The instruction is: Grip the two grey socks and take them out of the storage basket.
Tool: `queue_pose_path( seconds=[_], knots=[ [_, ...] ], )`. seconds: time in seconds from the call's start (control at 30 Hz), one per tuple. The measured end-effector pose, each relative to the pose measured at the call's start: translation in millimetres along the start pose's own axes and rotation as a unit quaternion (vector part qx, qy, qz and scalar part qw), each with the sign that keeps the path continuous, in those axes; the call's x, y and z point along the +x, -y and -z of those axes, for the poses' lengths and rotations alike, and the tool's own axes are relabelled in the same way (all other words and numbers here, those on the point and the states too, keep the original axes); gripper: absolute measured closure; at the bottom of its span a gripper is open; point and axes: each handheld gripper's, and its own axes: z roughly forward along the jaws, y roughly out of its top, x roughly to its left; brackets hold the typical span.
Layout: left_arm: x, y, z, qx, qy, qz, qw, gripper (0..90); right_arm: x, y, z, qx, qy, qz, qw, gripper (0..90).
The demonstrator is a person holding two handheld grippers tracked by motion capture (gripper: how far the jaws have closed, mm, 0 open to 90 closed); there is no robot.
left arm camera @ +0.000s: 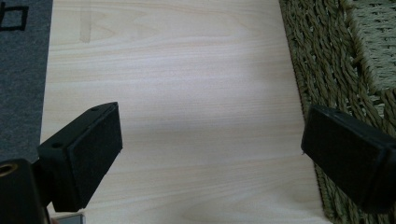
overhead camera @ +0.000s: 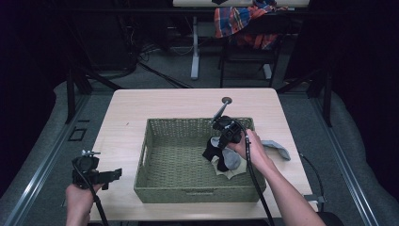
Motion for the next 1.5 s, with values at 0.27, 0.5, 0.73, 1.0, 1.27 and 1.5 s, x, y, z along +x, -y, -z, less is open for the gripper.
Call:
queue_pose_path(
  seconds=[0.27, 0.5, 0.73, 1.0, 1.27, 1.5],
  knots=[
    [-1.8, -1.0, -0.4, 0.002, -0.002, 0.001, 1.0000, 5.4, -0.1, 3.5, 27.7, -0.040, -0.009, 0.000, 0.9992, 86.6],
    [-0.8, -0.2, 0.3, 0.002, 0.000, 0.001, 1.0000, 5.4, 0.1, 4.8, 40.5, -0.056, -0.014, 0.007, 0.9983, 86.5],
    [-0.8, 1.4, 1.7, 0.001, -0.002, 0.000, 1.0000, 5.4, -5.0, 7.0, 57.0, -0.080, -0.015, -0.001, 0.9967, 86.4],
    [-0.4, 1.2, 0.9, 0.001, 0.002, 0.001, 1.0000, 5.3, -7.5, 5.6, 84.0, -0.097, -0.012, -0.002, 0.9952, 86.5],
    [1.0, 1.5, 1.0, -0.003, 0.003, 0.004, 1.0000, 5.4, -12.0, 3.0, 109.8, -0.112, -0.004, -0.005, 0.9937, 86.4],
    [1.4, 1.5, 0.8, -0.003, 0.001, 0.004, 1.0000, 5.4, -16.3, 2.7, 132.9, -0.121, 0.008, -0.003, 0.9926, 86.4]
  ],
)
